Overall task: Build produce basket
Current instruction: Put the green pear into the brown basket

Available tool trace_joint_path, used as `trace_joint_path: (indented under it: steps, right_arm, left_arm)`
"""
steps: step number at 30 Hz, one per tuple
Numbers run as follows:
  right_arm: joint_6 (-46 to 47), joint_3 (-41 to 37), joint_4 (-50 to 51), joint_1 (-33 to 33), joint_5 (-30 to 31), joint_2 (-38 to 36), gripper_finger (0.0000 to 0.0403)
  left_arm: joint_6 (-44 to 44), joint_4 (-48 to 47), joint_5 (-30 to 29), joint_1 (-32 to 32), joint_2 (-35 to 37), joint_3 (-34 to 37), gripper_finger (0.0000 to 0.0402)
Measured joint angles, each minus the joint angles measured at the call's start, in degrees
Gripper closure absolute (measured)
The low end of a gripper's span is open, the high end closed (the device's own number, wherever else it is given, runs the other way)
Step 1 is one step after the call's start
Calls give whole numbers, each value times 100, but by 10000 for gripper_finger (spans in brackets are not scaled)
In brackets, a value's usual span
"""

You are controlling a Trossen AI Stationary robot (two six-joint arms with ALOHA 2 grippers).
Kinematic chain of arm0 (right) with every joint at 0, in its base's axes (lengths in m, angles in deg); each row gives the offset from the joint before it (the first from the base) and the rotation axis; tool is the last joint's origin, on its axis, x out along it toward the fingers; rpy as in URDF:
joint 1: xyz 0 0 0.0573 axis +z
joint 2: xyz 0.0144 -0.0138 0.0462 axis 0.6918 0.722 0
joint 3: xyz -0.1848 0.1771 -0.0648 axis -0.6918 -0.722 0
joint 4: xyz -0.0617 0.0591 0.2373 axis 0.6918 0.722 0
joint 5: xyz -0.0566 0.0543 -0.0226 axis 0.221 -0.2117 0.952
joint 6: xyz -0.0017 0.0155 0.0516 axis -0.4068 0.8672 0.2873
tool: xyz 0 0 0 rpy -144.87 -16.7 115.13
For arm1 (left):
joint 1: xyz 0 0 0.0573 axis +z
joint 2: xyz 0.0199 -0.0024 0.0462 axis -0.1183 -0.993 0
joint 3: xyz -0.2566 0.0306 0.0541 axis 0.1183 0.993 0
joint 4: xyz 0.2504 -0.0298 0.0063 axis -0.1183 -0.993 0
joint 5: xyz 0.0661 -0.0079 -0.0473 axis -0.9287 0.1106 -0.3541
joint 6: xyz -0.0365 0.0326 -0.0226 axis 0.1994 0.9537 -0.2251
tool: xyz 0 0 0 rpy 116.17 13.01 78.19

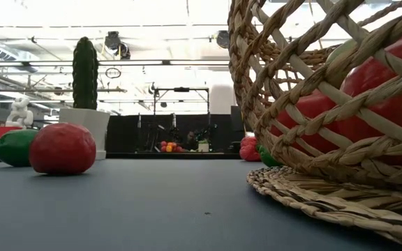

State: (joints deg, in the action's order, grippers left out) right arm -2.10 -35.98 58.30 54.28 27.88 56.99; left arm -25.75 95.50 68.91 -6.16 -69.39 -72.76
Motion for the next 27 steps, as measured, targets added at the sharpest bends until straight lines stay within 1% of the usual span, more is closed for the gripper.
trace_joint_path:
  steps: [2, 7, 10, 15, 17, 19, 24, 27]
  right_arm:
    - [-41, 0, -280, 0, 32, 10, 287]
    - [-11, 10, -905, 0, 452, 105, 287]
    - [150, 149, -901, 3, 558, 255, 287]
    - [70, 708, -836, 59, 579, 749, 287]
    - [12, 1097, -575, 61, 573, 1007, 287]
    - [-47, 1545, -99, 61, 575, 1261, 287]
    - [-232, 2633, 1119, 59, 560, 1813, 285]
    - [-359, 3019, 1543, 59, 406, 2014, 273]
  left_arm:
    - [-331, 0, -191, 0, 0, 0, 387]
    - [-1295, -37, -797, 10, 0, 0, 396]
    - [-1887, -126, -1121, 53, 0, 0, 393]
    - [-2603, -143, -1152, 145, -69, -2, 391]
    - [-2855, -167, -1152, 155, -124, -2, 396]
    - [-3000, -155, -1152, 175, -211, 0, 396]
    - [-3044, -151, -1150, 175, -384, 0, 389]
    - [-3081, -167, -1147, 179, -417, 0, 395]
